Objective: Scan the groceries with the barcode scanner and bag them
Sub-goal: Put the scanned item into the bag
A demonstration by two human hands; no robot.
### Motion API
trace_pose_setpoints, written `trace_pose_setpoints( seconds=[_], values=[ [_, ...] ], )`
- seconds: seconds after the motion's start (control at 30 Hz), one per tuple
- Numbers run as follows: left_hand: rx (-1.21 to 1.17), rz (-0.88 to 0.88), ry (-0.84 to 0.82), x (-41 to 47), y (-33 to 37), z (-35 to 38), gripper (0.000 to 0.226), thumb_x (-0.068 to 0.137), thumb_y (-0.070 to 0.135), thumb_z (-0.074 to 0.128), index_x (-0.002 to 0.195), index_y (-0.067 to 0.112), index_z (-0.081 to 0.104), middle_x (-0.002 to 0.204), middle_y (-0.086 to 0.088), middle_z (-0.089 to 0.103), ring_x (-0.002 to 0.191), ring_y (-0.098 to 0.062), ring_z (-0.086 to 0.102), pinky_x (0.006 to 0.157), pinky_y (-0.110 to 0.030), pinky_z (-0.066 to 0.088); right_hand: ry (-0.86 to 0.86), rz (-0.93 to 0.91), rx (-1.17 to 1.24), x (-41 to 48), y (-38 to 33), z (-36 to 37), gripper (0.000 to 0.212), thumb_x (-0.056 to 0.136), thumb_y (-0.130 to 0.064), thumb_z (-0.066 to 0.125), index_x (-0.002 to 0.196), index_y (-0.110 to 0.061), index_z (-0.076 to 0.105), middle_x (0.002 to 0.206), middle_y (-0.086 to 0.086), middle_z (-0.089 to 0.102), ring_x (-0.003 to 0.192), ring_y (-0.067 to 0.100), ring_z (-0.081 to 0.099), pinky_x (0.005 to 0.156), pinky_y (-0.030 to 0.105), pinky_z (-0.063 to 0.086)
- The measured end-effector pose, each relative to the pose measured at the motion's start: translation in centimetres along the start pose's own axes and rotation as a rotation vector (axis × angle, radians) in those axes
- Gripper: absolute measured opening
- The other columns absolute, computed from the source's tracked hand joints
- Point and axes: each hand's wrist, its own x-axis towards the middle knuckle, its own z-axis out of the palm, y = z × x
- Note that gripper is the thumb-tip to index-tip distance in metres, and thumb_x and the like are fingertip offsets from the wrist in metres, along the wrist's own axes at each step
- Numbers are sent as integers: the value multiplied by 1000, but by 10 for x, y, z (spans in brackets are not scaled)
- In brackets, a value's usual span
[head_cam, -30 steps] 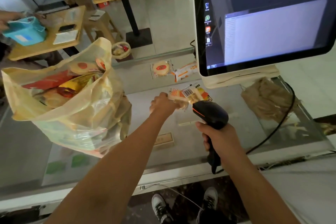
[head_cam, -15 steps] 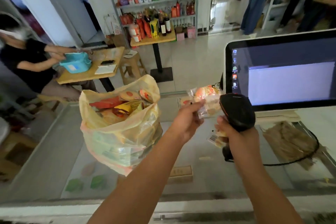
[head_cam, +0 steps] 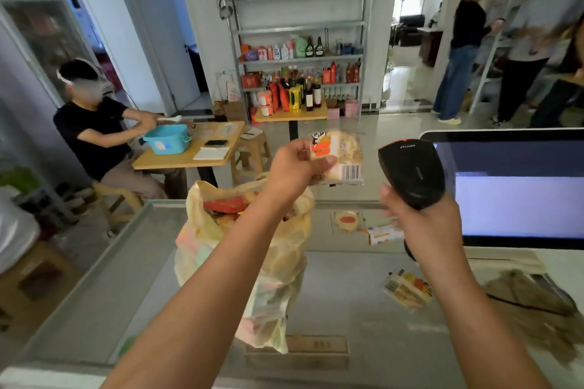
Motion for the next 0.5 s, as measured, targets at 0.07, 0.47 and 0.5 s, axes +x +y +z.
trace_pose_setpoints(
  seconds=[0.07, 0.47, 0.5],
  values=[
    [-11, 6, 79, 9, 3, -5, 29, 86, 10, 75, 110, -1, 63, 107, -18, 73, 96, -34, 71, 82, -45, 59, -68, 47, 62, -12, -4, 6, 22, 82, -27, 76, 88, -7, 70, 63, 10, 67, 54, 20, 66, 59, 40, 56],
    [5, -16, 142, 36, -4, -6, 24, 87, 11, 74, 109, 11, 64, 104, -7, 75, 95, -21, 73, 86, -41, 60, -100, 96, 21, -40, 3, 39, 21, 74, -37, 79, 78, -22, 65, 55, -4, 59, 57, 21, 59, 57, 34, 49],
    [1, -13, 143, 37, -4, -5, 23, 87, 11, 74, 107, 12, 64, 104, -7, 75, 95, -21, 73, 86, -40, 60, -103, 98, 20, -40, 3, 38, 21, 74, -37, 79, 79, -22, 65, 55, -4, 59, 57, 21, 59, 57, 34, 49]
  ],
)
